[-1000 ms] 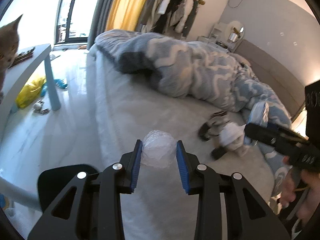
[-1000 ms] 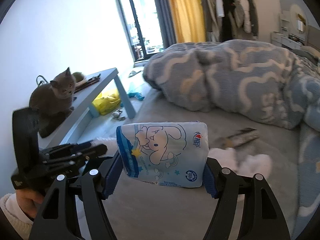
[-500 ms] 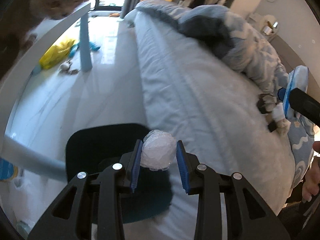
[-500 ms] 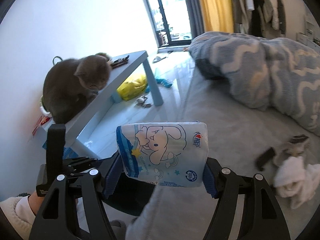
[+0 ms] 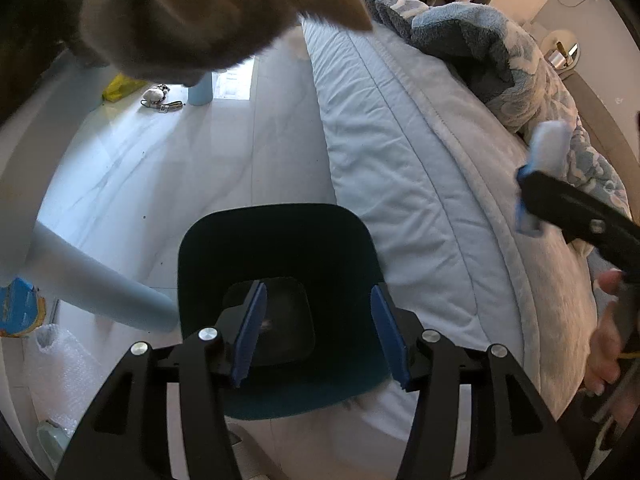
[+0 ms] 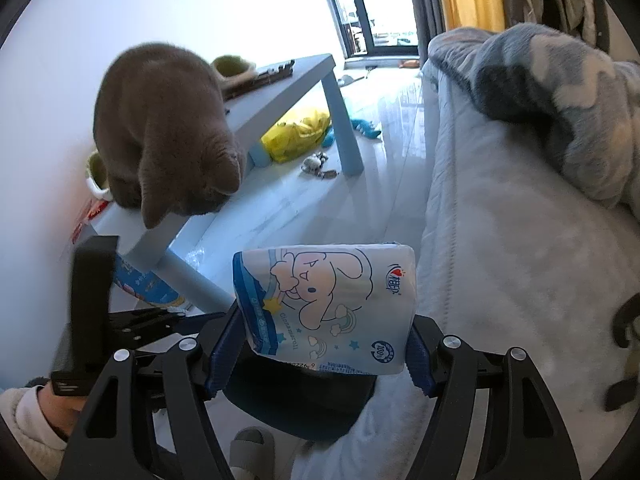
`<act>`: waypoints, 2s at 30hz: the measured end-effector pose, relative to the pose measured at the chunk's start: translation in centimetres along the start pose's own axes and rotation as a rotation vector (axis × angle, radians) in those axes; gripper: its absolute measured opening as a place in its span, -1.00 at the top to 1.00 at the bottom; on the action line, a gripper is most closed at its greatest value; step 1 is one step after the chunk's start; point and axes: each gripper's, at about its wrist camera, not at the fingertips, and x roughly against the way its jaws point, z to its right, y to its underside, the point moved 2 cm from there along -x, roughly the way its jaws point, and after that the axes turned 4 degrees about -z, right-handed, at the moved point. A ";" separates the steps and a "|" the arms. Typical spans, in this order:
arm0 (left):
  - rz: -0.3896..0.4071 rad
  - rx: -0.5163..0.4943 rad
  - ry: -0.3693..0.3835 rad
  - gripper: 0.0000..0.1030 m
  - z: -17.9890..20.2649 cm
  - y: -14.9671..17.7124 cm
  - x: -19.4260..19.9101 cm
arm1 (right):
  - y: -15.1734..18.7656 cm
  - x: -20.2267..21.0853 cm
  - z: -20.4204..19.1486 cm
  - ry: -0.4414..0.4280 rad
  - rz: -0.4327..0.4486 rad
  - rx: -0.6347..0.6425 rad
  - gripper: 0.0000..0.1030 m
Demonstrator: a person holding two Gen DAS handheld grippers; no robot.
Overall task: Collect trash
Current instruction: 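Carry the tissue and wipes pack to the black bin and release both, then move both tools back over the white tissues on the bed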
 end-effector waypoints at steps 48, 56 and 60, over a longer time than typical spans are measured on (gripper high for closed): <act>0.328 -0.037 0.217 -0.05 4.5 -1.0 12.6 | -0.9 0.3 -0.7 0.055 0.065 0.044 -0.76; 0.385 -0.123 0.250 -0.14 10.2 -2.5 13.3 | -0.4 5.2 2.2 0.094 0.142 0.030 -0.76; 0.393 -0.159 0.277 -0.15 12.9 -2.8 13.1 | 0.4 7.6 4.1 0.137 0.168 0.021 -0.76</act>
